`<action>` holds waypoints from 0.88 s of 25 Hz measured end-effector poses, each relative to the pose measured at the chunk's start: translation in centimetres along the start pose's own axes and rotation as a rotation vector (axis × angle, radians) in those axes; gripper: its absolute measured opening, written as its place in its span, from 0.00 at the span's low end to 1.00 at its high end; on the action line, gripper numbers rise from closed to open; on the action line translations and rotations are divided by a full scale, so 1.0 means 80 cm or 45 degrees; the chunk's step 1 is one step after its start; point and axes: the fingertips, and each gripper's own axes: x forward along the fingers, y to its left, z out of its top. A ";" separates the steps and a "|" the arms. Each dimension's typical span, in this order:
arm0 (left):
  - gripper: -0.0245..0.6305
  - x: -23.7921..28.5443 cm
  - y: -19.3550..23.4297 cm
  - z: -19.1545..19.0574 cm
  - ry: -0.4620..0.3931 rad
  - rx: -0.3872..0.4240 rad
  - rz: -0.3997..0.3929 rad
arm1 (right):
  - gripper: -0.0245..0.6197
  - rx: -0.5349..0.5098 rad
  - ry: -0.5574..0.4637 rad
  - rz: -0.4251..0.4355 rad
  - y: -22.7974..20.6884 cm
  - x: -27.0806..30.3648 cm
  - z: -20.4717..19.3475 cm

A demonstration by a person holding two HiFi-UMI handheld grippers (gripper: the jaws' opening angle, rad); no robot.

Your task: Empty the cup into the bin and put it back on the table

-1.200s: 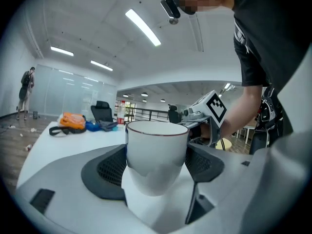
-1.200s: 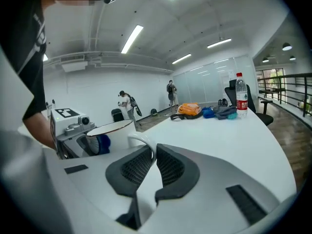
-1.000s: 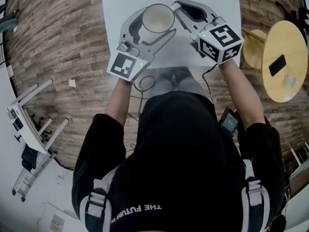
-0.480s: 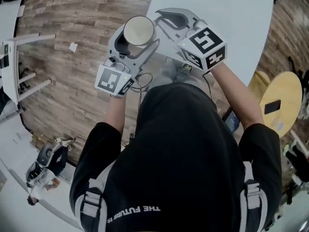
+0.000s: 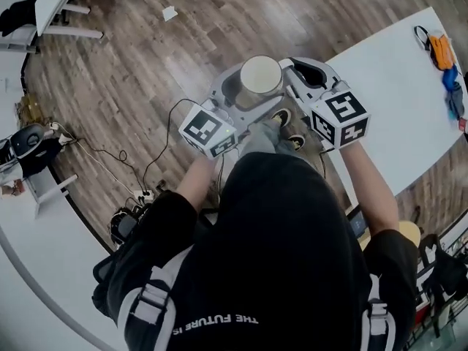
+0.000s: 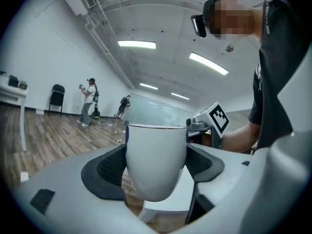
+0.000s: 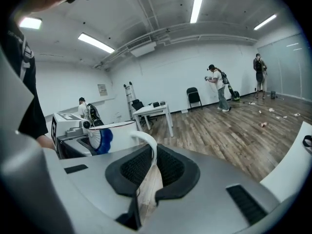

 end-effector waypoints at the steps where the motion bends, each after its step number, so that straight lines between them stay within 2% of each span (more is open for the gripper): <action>1: 0.60 -0.005 0.009 -0.012 0.013 -0.071 0.014 | 0.11 0.025 0.063 0.021 0.003 0.012 -0.012; 7: 0.61 -0.030 0.046 -0.106 0.102 -0.549 0.025 | 0.11 0.211 0.468 0.095 0.014 0.064 -0.109; 10: 0.60 -0.035 0.052 -0.154 0.159 -0.731 0.026 | 0.11 0.294 0.649 0.109 0.016 0.077 -0.160; 14: 0.60 -0.044 0.054 -0.192 0.208 -0.835 0.041 | 0.11 0.343 0.780 0.129 0.023 0.088 -0.201; 22: 0.60 -0.057 0.062 -0.222 0.205 -0.898 0.061 | 0.11 0.346 0.837 0.146 0.032 0.102 -0.229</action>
